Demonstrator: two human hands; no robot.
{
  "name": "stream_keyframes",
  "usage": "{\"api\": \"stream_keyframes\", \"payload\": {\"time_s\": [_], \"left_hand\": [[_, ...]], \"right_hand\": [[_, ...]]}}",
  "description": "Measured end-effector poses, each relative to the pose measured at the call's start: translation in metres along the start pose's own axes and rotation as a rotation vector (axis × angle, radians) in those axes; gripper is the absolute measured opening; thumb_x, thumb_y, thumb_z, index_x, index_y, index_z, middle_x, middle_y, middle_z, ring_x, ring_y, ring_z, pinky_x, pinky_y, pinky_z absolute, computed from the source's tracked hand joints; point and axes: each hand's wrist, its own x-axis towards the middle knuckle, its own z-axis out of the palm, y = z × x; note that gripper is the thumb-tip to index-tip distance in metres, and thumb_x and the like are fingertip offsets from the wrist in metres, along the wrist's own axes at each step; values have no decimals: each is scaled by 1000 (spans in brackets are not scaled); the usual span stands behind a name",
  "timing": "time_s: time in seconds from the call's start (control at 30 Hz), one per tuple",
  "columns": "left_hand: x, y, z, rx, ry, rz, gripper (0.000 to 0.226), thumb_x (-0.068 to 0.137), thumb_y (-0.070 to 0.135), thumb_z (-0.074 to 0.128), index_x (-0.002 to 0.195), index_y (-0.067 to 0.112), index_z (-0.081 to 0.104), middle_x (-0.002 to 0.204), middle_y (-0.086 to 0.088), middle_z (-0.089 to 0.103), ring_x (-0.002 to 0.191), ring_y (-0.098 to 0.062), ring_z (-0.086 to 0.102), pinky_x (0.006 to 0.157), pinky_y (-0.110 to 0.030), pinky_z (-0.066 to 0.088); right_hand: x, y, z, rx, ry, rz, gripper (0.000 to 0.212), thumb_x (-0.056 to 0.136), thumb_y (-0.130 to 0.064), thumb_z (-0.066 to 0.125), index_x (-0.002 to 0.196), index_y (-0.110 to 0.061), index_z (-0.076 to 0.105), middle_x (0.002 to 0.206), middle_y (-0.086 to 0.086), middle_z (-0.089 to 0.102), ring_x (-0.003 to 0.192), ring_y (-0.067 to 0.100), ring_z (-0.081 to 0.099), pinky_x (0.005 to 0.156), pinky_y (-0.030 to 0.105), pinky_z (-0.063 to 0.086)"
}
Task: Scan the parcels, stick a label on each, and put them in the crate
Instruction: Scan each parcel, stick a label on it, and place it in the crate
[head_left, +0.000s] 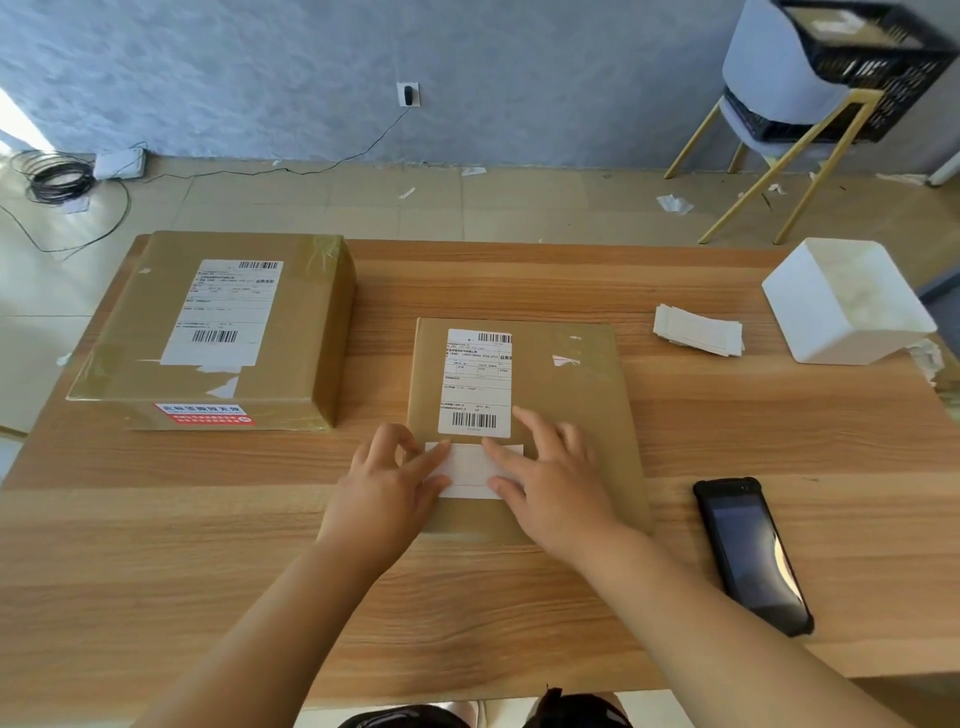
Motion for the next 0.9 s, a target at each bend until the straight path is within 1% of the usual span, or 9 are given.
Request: {"api": "stream_keyframes", "payload": {"time_s": [0.1, 0.23, 0.4, 0.5, 0.6, 0.67, 0.73, 0.8, 0.9], "left_hand": [[0, -5, 1, -42, -7, 9, 38, 81, 25, 71, 118, 20, 66, 106, -11, 53, 83, -32, 57, 63, -46, 56], [0, -6, 5, -127, -10, -20, 36, 83, 23, 69, 118, 19, 66, 111, -9, 51, 85, -31, 57, 64, -45, 55], [4, -12, 10, -368, 89, -239, 19, 86, 18, 65, 104, 18, 70, 101, 5, 51, 77, -10, 56, 68, -29, 52], [12, -16, 12, -451, 80, -457, 29, 86, 36, 63, 113, 25, 60, 107, 7, 51, 78, 1, 54, 64, -16, 41], [23, -14, 16, -494, -29, -654, 52, 86, 52, 54, 129, 23, 49, 119, 1, 55, 89, -9, 57, 70, -28, 44], [26, -10, 19, -516, -137, -702, 53, 88, 54, 48, 129, 22, 49, 120, -1, 59, 99, -21, 58, 73, -35, 49], [25, -2, 19, -539, -174, -684, 40, 90, 49, 49, 117, 21, 56, 106, -1, 64, 90, -21, 60, 60, -34, 53], [18, 9, 16, -571, -152, -659, 28, 90, 42, 52, 108, 22, 60, 93, 3, 64, 80, -16, 60, 43, -29, 51], [5, 31, 7, -580, -78, -613, 26, 87, 45, 55, 109, 31, 58, 93, 14, 64, 81, -9, 62, 53, -29, 52]], "right_hand": [[-7, 13, 2, -46, -1, 42, 43, 92, -57, 40, 135, -55, 38, 158, -7, 13, 125, 22, 15, 101, 39, 18], [-19, 30, -3, -52, 18, 79, 40, 90, -62, 40, 130, -57, 44, 157, -8, 16, 125, 24, 17, 100, 41, 19], [-25, 49, -17, 3, 169, 190, 34, 88, -46, 59, 118, -31, 65, 141, -3, 44, 122, 25, 30, 97, 40, 29], [-17, 63, -28, 139, 229, 387, 45, 87, -42, 61, 127, -22, 54, 133, 1, 46, 120, 24, 33, 100, 37, 32], [-7, 71, -37, 367, 146, 600, 68, 88, -47, 59, 144, -17, 32, 143, 5, 38, 129, 27, 36, 103, 40, 35], [-1, 75, -40, 538, 33, 703, 76, 90, -49, 56, 148, -14, 22, 147, 8, 36, 130, 29, 40, 101, 41, 39], [1, 80, -41, 617, -73, 726, 67, 92, -50, 51, 143, -10, 33, 140, 9, 47, 122, 30, 50, 97, 40, 43], [-2, 87, -42, 612, -112, 692, 51, 95, -48, 46, 124, -7, 50, 122, 10, 59, 106, 30, 57, 91, 40, 47], [-13, 98, -46, 675, -103, 661, 40, 96, -44, 47, 112, -7, 55, 112, 8, 62, 97, 27, 59, 83, 38, 48]]}}
